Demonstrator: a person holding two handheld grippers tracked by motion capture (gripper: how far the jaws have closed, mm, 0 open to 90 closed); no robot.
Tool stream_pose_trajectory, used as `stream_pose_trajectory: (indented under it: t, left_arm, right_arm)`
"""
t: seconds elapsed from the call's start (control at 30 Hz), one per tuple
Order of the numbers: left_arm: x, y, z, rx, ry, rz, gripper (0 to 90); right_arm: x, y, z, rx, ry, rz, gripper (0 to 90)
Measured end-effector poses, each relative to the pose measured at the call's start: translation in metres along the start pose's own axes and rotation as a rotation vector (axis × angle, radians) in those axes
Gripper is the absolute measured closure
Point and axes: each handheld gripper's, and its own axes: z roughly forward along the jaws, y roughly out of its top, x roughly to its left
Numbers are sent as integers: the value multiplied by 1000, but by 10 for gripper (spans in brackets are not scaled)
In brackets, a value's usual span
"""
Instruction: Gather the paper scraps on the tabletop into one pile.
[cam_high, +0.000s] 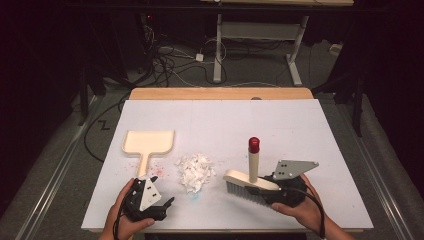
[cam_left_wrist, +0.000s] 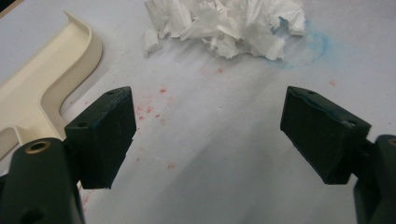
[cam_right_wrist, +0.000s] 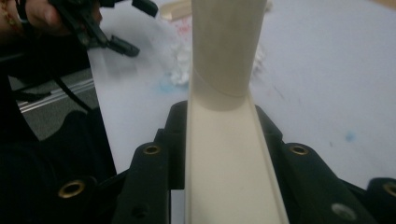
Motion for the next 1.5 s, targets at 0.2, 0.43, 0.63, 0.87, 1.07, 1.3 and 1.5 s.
stream_pose_trajectory:
  t: [0.2,0.43,0.63,0.87,1.07,1.3,1.5]
  left_arm:
    - [-1,2,-1,-9,-3,-5,174]
    - [-5,5,1,-8,-17,6,174]
    - [-7,7,2,-5,-19,12,173]
    - [-7,7,4,4,-25,13,174]
    - [-8,7,6,10,-35,18,174]
    - [-8,7,6,11,-40,25,173]
    - [-9,7,8,23,-51,32,174]
  right_arm:
    - [-13,-19,-20,56,2,68,679]
    - [-41,-28,-25,138,-8,188,679]
    - [-70,-28,-14,194,-61,241,663]
    - [-92,-19,3,288,-78,223,609]
    - [-103,-6,14,361,-54,167,594]
    - [-124,16,17,429,-83,163,504]
    - [-141,22,18,452,-91,158,429]
